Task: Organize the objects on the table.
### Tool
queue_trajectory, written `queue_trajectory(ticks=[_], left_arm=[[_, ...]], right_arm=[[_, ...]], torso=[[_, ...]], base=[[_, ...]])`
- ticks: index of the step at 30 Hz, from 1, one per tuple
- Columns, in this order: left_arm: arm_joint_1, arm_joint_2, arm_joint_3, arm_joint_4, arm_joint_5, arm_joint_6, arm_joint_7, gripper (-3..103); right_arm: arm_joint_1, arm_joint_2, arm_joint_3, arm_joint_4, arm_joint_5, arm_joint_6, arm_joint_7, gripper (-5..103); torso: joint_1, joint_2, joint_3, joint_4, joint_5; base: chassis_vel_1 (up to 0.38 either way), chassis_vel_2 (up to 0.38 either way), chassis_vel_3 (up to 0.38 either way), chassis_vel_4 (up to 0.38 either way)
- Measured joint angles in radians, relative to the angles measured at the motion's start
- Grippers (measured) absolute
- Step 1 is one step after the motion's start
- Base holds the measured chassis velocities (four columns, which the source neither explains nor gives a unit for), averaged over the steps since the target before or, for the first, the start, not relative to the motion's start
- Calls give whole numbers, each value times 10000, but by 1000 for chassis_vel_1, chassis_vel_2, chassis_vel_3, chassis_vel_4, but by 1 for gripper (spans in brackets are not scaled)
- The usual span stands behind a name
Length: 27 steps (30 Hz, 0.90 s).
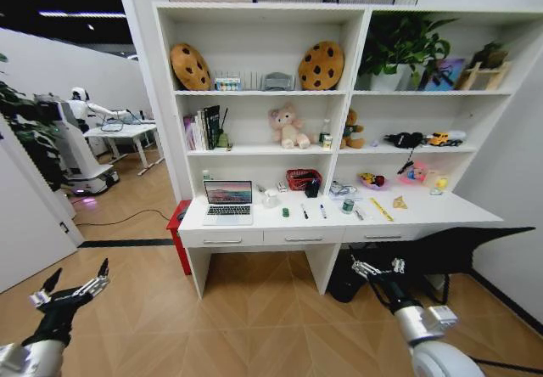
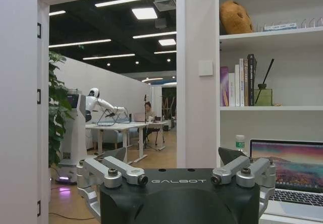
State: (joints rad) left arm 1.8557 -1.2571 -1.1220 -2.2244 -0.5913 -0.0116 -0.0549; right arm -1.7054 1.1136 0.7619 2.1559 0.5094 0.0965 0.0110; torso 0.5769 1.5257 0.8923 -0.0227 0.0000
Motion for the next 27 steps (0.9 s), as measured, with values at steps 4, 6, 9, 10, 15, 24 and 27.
queue_trajectory(ticks=[4, 6, 9, 10, 15, 24, 27], left_arm=[[-12, 0, 18, 17, 32, 7, -9, 100], [-39, -3, 31, 38, 46, 17, -12, 100], [-80, -11, 52, 78, 57, 24, -18, 100], [-103, -15, 62, 97, 61, 29, -22, 100], [-100, -19, 64, 114, 61, 32, -27, 100], [-48, -59, 48, 245, 86, 33, -32, 100], [-69, -81, 70, 245, 122, 33, -35, 100]], right_arm=[[-9, 45, 0, -44, -48, 43, -28, 100], [-19, 88, -13, -59, -86, 75, -59, 100], [-16, 123, -52, -79, -90, 83, -67, 100], [-2, 127, -78, -95, -91, 83, -69, 100], [8, 99, -95, -166, -98, 93, -72, 100], [31, 141, -174, -326, -139, 107, -85, 100], [54, 167, -192, -392, -166, 122, -81, 100]], torso=[[0, 0, 0, 1, 0], [0, 0, 0, 0, 0], [0, 0, 0, 0, 0], [0, 0, 0, 0, 0], [0, 0, 0, 0, 0], [0, 0, 0, 0, 0], [-1, 0, 0, 0, 0]], base=[[0, 0, 0, 0], [0, 0, 0, 0], [0, 0, 0, 0], [0, 0, 0, 0], [0, 0, 0, 0], [0, 0, 0, 0], [0, 0, 0, 0]])
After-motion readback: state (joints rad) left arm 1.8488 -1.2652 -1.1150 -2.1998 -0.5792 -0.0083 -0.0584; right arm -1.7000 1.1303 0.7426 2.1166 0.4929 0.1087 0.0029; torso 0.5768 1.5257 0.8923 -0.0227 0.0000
